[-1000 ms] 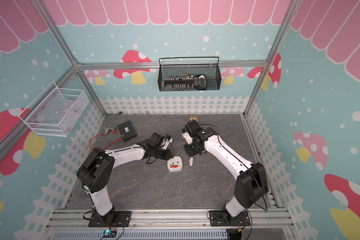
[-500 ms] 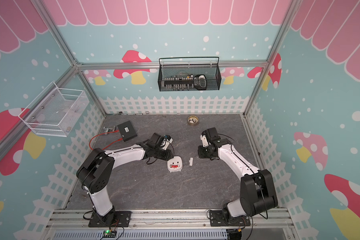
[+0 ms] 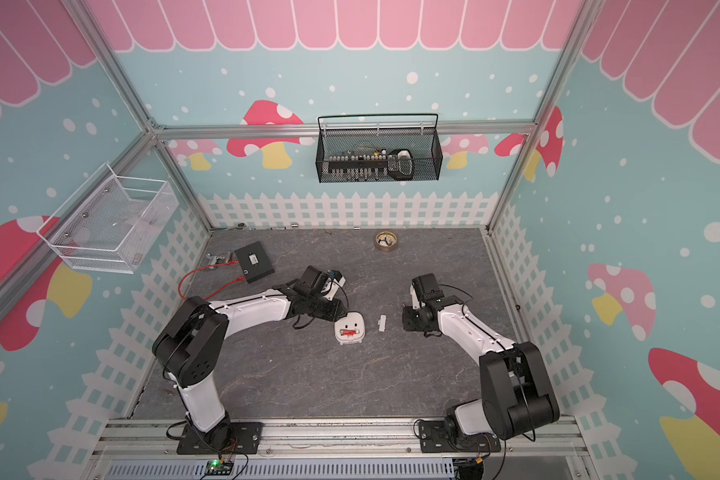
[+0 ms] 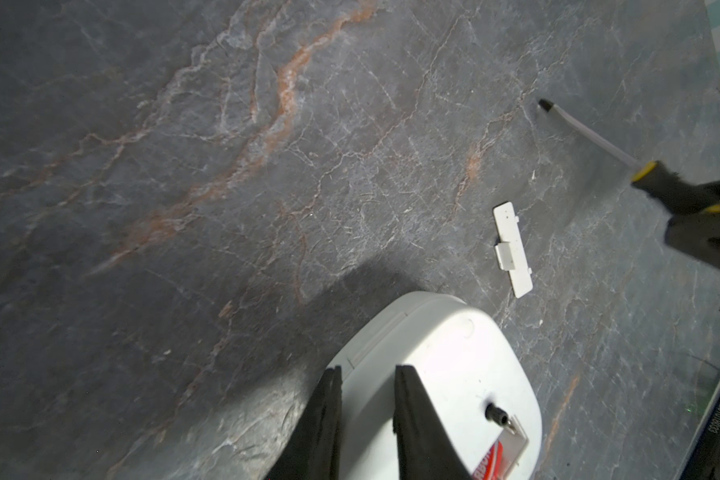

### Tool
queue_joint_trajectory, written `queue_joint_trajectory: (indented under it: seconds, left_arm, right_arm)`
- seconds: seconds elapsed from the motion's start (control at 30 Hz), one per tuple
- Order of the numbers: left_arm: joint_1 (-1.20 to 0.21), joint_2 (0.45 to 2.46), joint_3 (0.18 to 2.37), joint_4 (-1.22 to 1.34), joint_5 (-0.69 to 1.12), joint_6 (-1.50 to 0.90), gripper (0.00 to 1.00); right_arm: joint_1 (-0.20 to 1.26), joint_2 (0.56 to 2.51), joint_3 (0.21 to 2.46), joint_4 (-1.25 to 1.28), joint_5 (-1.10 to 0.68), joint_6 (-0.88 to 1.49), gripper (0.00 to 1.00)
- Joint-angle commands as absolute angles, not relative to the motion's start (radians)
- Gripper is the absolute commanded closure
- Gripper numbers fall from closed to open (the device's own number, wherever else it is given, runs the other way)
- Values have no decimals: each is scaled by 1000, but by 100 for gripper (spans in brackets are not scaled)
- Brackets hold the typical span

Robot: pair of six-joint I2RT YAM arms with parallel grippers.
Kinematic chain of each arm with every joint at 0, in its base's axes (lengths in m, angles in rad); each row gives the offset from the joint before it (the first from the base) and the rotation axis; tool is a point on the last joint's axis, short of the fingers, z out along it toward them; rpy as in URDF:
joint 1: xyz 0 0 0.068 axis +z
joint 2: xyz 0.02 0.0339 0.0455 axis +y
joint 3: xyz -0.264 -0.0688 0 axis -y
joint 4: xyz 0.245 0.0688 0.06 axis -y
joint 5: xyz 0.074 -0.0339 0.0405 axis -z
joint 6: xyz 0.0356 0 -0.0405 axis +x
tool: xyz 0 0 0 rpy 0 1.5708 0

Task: Remove the battery from the alarm
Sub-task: Place the screwdriver at the center of the board.

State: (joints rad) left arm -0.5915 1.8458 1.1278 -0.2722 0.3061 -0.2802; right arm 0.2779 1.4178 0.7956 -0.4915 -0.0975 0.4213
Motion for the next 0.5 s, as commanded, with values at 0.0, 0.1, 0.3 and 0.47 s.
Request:
queue_joint_trajectory:
  seconds: [0.0,0.1,0.3,0.47]
  left_arm:
    - [-601,1863,1092,-388,272,-256,75]
    - [-600,1863,1094,-388,268,-256,75]
    - [-601,1859,1094,-387,261,-259,73]
    - [-600,1838,1093,-382,253,-268,58]
  right_arm:
    - [291,1416,760,-536,-76,418,55]
    - [293,1394,746,-541,-60,416,47]
    - [307,1320,831,-609,19,410,43]
    - [391,1222,987,-662,-37,240,44]
